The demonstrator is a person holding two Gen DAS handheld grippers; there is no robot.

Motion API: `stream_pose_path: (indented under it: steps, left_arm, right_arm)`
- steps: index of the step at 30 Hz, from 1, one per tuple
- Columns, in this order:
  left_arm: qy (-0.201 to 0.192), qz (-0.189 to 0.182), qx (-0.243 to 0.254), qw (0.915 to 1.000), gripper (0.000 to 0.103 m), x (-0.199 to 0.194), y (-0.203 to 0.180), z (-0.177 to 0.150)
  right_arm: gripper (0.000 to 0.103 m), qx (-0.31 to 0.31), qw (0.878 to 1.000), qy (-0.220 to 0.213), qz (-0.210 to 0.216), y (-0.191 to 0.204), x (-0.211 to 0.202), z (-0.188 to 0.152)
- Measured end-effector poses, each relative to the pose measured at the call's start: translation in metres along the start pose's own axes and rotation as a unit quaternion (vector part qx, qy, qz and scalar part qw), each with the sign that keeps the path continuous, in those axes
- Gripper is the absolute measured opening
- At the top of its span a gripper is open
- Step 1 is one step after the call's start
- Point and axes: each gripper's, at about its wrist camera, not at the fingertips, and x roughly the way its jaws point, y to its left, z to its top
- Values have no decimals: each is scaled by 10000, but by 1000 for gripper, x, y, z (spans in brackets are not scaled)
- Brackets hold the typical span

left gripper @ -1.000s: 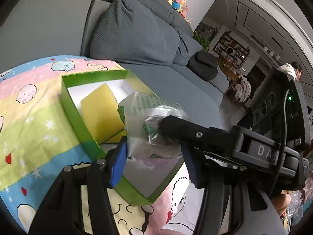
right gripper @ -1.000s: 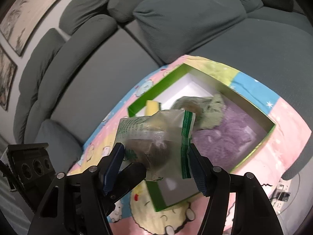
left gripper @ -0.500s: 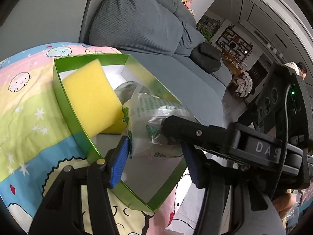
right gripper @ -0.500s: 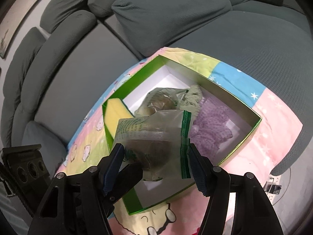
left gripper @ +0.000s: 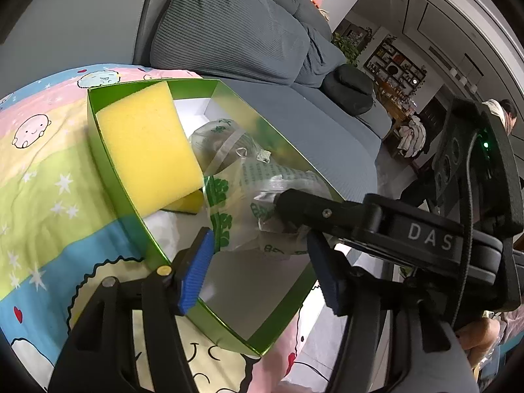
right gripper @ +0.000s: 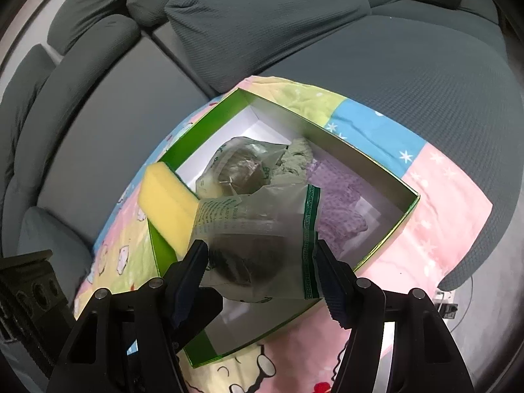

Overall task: Organize objects
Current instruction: 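Open the right gripper to drop the small bag into the box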

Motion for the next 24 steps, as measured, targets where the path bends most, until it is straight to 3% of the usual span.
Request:
stream_pose_path:
  steps: [8,10,24]
  left_arm:
    - [-15,63,-3,10000,60,-8,0,-2]
    - [-40,131,23,9999,68,-11,-1,-2]
    - [-325,303,16,9990,79,-34,-2,6]
  right_arm:
    - [69,-23,9999,-24,-114,2,-2,0]
    - [69,-30,9999,-54,-157,3,-2,1]
    - [69,-155,9988,-340,-328,12,-19,1]
